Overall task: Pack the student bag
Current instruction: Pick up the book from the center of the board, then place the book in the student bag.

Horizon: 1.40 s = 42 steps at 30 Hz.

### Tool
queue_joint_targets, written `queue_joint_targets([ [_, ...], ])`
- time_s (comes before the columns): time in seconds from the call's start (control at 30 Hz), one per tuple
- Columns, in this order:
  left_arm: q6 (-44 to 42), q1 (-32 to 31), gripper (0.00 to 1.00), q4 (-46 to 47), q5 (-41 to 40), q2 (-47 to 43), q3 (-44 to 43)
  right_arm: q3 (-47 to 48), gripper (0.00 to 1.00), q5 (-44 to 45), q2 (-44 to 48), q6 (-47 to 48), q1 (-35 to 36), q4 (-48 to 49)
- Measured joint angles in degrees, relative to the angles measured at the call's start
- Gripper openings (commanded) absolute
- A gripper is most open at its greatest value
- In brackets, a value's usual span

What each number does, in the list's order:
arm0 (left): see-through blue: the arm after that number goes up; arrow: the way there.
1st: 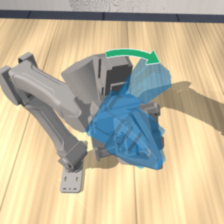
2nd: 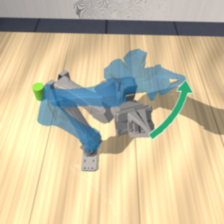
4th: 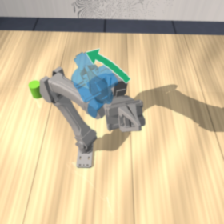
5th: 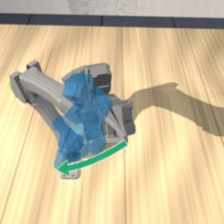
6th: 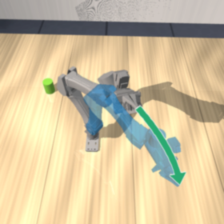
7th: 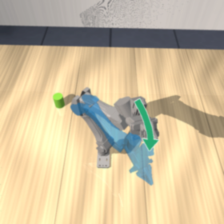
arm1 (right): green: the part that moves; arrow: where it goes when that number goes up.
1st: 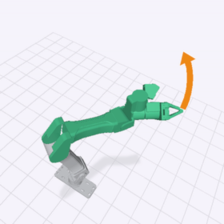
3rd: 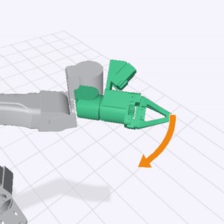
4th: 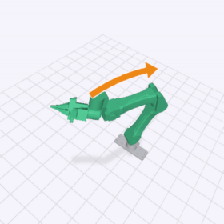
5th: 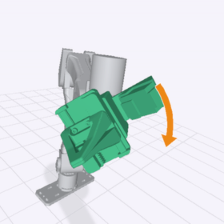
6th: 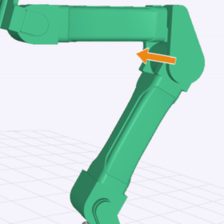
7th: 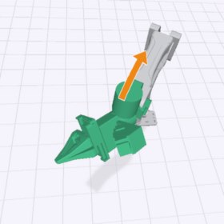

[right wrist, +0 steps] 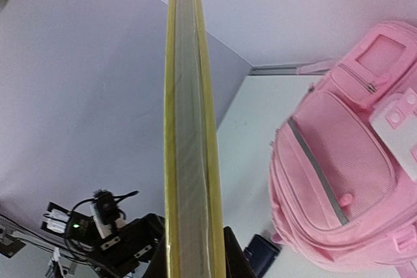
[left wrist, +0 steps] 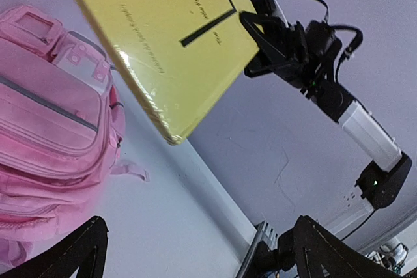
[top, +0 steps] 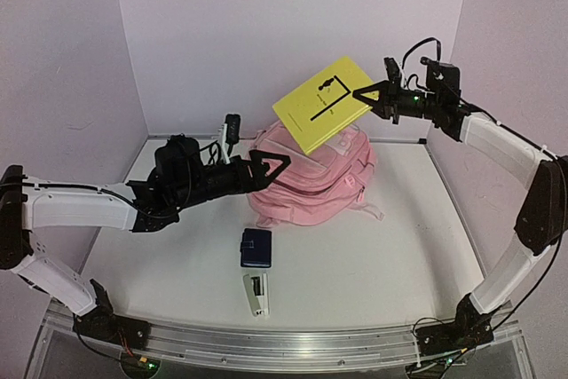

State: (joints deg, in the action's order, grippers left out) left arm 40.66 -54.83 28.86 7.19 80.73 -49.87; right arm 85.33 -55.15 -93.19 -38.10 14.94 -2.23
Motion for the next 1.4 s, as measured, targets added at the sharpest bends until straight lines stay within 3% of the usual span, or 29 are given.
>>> queue_joint_targets([
  [0.13,4.51,3.81,1.00,4.26,4.00,0.00,0.79,-4.00,0.00,-2.07,-0.02,-12.16,0.31,14.43],
  [0.33,11.97,6.14,0.97,17.31,11.96,3.19,1.31,-7.94,0.00,-3.74,-0.02,-20.38,3.53,25.03],
  [0.57,18.99,8.04,0.87,28.52,15.97,8.72,2.15,-9.40,0.00,-5.70,-0.02,-22.76,7.12,28.22],
  [0.8,23.20,8.25,0.65,38.25,16.94,11.00,3.80,-10.28,0.00,-6.15,-0.04,-23.69,8.54,30.74],
  [1.13,25.69,9.88,0.53,44.72,16.55,11.92,5.34,-11.84,0.00,-6.67,-0.24,-24.16,9.73,31.58],
  [1.3,24.98,9.95,0.33,43.42,15.61,11.39,5.49,-12.21,0.00,-6.74,-0.70,-24.14,10.95,31.73],
  [1.33,24.74,9.95,0.24,42.87,15.26,10.97,5.67,-12.26,0.03,-6.76,-0.82,-24.14,11.21,31.75],
  [1.4,24.22,9.95,0.11,41.84,14.61,9.80,6.34,-12.30,0.22,-6.86,-1.16,-24.02,11.71,32.13],
])
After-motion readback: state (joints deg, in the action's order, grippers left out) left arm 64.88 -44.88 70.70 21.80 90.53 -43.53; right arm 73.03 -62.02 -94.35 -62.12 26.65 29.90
